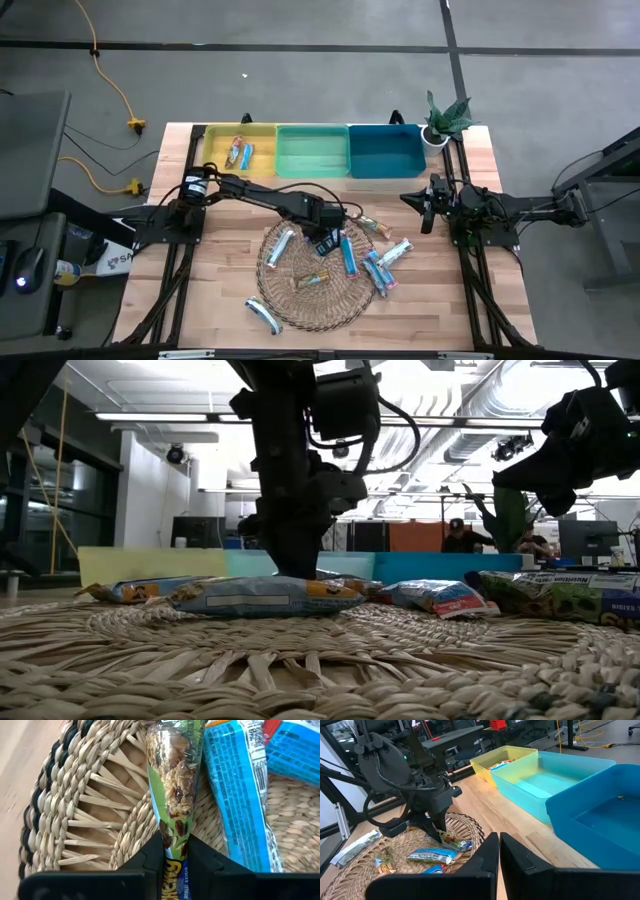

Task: Pick and place Granola Bars by type
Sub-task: Put the top blue granola bar into the blue bin, then put the bottom blue granola bar into the blue bin

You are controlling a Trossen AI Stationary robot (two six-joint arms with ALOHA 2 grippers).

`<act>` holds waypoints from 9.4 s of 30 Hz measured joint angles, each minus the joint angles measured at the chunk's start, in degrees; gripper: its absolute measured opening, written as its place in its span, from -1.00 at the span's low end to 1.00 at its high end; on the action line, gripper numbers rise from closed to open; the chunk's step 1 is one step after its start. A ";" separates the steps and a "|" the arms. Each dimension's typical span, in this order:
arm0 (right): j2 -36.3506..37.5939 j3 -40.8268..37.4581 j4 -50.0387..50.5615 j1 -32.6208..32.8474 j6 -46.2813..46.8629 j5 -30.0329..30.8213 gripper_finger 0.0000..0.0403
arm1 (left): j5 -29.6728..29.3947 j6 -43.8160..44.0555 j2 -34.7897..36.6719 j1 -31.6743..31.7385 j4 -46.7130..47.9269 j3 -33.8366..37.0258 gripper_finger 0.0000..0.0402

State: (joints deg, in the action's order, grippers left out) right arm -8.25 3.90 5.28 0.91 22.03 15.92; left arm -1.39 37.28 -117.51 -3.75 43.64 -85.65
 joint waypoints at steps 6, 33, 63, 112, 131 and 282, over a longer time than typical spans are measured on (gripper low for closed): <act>0.00 0.00 0.01 -0.01 0.01 0.00 -1.00 | -0.82 -2.32 1.03 0.00 1.57 -1.85 -0.75; -1.32 -0.04 0.43 0.00 0.01 0.11 -1.00 | -16.48 -17.57 29.64 0.00 5.55 -4.46 -0.75; -2.65 -0.02 0.01 0.00 0.01 0.01 -1.00 | -14.32 -18.92 52.84 0.44 -35.17 29.17 -0.75; -2.66 -0.02 0.01 -0.02 0.01 0.04 -1.00 | -7.97 8.22 -8.54 23.28 -18.75 -31.52 -0.75; -2.62 -0.02 0.00 -0.02 0.00 0.03 -1.00 | -10.30 13.59 -18.51 24.35 -13.99 -38.42 -0.76; -2.64 -0.02 0.00 -0.02 -0.01 0.00 -1.00 | -3.83 -35.60 25.57 -41.19 -13.75 23.47 -0.35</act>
State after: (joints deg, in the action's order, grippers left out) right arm -10.90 3.88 5.28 0.89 22.02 15.92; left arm -5.21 1.67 -91.94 -44.94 29.89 -62.17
